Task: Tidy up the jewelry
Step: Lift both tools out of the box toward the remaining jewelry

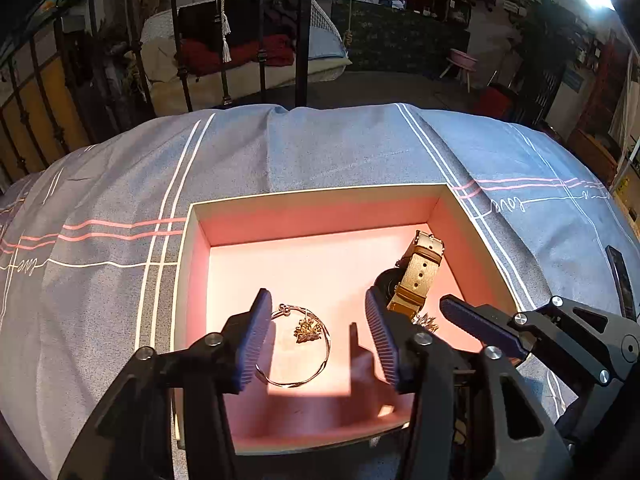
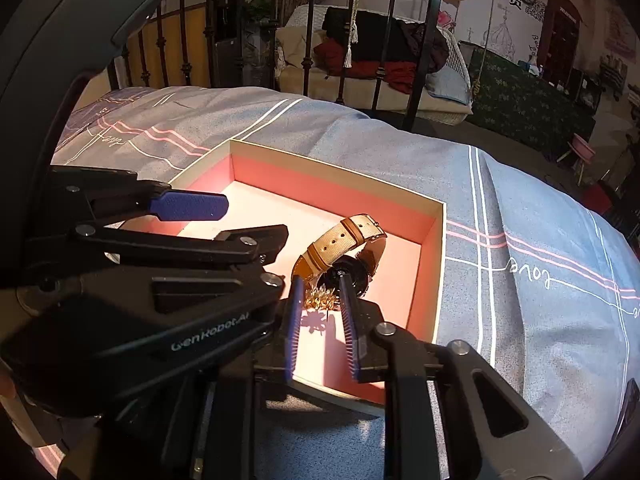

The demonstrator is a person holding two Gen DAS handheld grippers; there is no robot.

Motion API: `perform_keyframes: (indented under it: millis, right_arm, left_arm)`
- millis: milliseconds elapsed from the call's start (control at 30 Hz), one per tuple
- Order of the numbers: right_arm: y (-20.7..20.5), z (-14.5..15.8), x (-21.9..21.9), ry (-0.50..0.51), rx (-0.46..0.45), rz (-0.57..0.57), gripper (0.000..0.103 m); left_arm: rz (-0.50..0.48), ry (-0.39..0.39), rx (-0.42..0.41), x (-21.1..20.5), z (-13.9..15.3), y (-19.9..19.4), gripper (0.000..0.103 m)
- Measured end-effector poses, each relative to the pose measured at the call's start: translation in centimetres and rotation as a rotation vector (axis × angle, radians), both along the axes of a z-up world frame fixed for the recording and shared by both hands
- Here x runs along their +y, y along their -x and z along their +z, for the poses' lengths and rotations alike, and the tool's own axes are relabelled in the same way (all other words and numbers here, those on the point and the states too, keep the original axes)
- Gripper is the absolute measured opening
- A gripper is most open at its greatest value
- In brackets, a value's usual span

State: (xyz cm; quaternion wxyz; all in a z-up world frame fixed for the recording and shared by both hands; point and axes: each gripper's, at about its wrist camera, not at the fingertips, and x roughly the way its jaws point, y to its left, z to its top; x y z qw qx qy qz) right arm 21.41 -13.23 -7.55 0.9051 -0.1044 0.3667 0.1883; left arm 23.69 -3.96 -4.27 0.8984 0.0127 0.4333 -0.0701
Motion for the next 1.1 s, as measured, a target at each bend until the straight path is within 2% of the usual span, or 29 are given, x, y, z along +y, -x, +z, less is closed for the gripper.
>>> perform_keyframes:
  millis: [33, 100, 300, 467, 600, 700, 800, 1100]
  right_arm:
    - [0.3, 0.2, -0.1, 0.0, -0.012, -0.006, 0.058]
    - [1.0, 0.8, -0.3, -0.006, -0.048, -0.017, 0.071]
    - [4.5, 2.6, -2.1, -0.043, -0.099, -0.057, 0.071]
    - [8.8, 2.5, -5.0, -0.106, -0.112, -0.112, 0.071]
    - [12.0, 1.0, -5.9, -0.141, -0.051, -0.079, 0.07]
    - [13.4, -0.7, -5.6, -0.133, 0.006, -0.053, 0.06]
    - [14.2, -1.8, -5.2, -0.142, 0.043, -0.035, 0.057]
    - [14.7, -1.8, -4.5, -0.151, 0.042, -0.019, 0.057]
  left_arm:
    - [0.002, -0.004, -0.014, 0.0, 0.2, 0.2, 0.059]
    - [0.003, -0.003, -0.036, 0.2, 0.8, 0.8, 0.068]
    - [0.002, 0.057, -0.09, 1.6, 2.6, 4.6, 0.076]
    - [0.003, 0.08, -0.104, 3.1, 2.0, 9.3, 0.077]
    - [-0.004, 0.063, -0.079, 3.7, 0.2, 12.7, 0.077]
    - [-0.013, 0.067, -0.047, 3.9, -1.2, 14.6, 0.077]
    - [-0.028, 0.06, -0.02, 3.8, -2.3, 15.9, 0.077]
    - [-0.071, -0.016, -0.024, 2.9, -3.3, 16.9, 0.076]
